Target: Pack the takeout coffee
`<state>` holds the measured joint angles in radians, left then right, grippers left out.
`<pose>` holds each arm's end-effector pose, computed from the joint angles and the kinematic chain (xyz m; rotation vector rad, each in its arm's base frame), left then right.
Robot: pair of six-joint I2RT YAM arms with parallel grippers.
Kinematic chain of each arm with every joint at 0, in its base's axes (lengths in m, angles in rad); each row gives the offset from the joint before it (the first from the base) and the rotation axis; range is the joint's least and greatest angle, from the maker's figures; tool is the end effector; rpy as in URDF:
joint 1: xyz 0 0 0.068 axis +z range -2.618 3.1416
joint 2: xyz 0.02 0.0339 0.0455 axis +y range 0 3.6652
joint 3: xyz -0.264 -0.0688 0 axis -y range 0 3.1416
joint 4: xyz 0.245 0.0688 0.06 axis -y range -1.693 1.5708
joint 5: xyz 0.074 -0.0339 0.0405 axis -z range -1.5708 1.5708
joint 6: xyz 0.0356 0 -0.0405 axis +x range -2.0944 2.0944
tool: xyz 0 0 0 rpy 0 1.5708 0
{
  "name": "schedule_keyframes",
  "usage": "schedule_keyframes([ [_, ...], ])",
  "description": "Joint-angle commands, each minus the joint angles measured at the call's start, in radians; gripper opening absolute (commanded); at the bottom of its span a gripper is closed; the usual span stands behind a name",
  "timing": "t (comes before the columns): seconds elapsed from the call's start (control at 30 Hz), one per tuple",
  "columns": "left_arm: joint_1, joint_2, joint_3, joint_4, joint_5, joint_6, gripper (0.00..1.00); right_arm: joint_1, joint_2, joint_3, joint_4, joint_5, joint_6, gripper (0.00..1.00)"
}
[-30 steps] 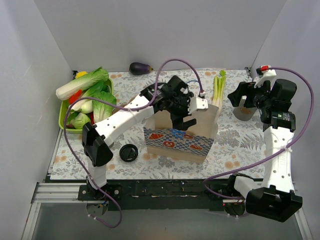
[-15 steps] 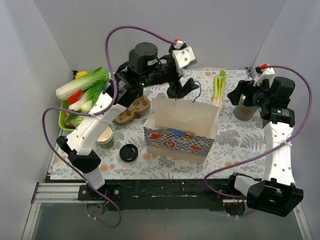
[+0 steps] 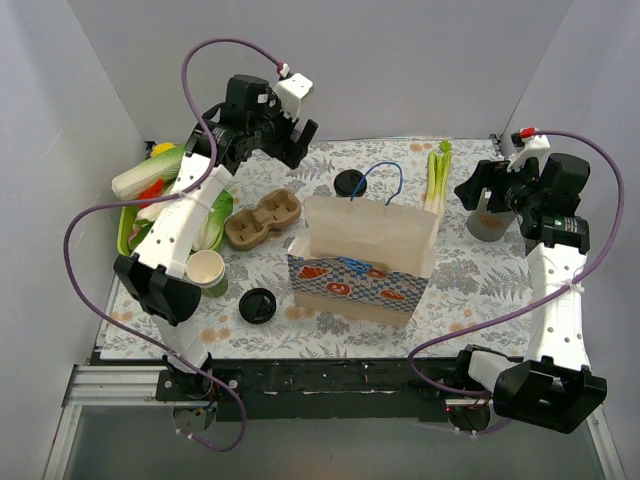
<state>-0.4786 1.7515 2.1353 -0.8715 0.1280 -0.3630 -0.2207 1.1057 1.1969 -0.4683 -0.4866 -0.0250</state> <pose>0.3252 -0.1738 0.4694 0.2038 2.1089 -0.6441 0.2360 -0.0359 0.3927 -0.1324 1.9096 0.3078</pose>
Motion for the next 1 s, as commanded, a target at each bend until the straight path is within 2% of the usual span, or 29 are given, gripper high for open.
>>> schedule_keyframes([
  [0.0, 0.066, 0.066, 0.006, -0.191, -0.039, -0.093, 0.89, -0.005, -0.003, 0.001, 0.056, -0.024, 0.011, 0.93],
  [0.17, 0.098, 0.163, -0.020, -0.317, -0.059, -0.067, 0.81, -0.003, -0.006, -0.028, 0.063, -0.033, 0.017, 0.93],
  [0.2, 0.098, 0.172, -0.041, -0.322, -0.071, -0.067, 0.77, -0.003, -0.006, -0.031, 0.065, -0.035, 0.017, 0.93],
  [0.43, 0.104, 0.194, -0.095, -0.314, -0.096, -0.031, 0.73, -0.003, 0.006, -0.025, 0.056, -0.040, 0.007, 0.93],
  [0.53, 0.107, 0.198, -0.084, -0.302, -0.058, -0.051, 0.75, -0.003, 0.020, -0.002, 0.053, -0.145, -0.016, 0.94],
  [0.6, 0.106, 0.200, -0.084, -0.305, -0.024, -0.068, 0.76, -0.003, 0.049, 0.053, 0.036, -0.333, -0.052, 0.94],
  [0.63, 0.107, 0.198, -0.089, -0.304, -0.021, -0.073, 0.77, -0.002, 0.060, 0.079, 0.019, -0.450, -0.067, 0.94],
  [0.73, 0.107, 0.187, -0.107, -0.299, -0.013, -0.080, 0.77, 0.015, 0.072, 0.141, -0.061, -0.550, -0.127, 0.93],
  [0.83, 0.115, 0.172, -0.068, -0.290, 0.012, -0.111, 0.79, 0.023, 0.069, 0.162, -0.171, -0.561, -0.217, 0.93],
  [0.87, 0.117, 0.164, -0.005, -0.278, 0.018, -0.123, 0.80, 0.023, 0.072, 0.171, -0.253, -0.552, -0.242, 0.93],
  [0.93, 0.146, 0.139, 0.105, -0.259, 0.160, -0.177, 0.79, 0.024, 0.072, 0.199, -0.337, -0.488, -0.341, 0.93],
  [0.97, 0.150, 0.076, 0.129, -0.191, 0.241, -0.182, 0.84, 0.024, 0.063, 0.202, -0.367, -0.450, -0.355, 0.93],
])
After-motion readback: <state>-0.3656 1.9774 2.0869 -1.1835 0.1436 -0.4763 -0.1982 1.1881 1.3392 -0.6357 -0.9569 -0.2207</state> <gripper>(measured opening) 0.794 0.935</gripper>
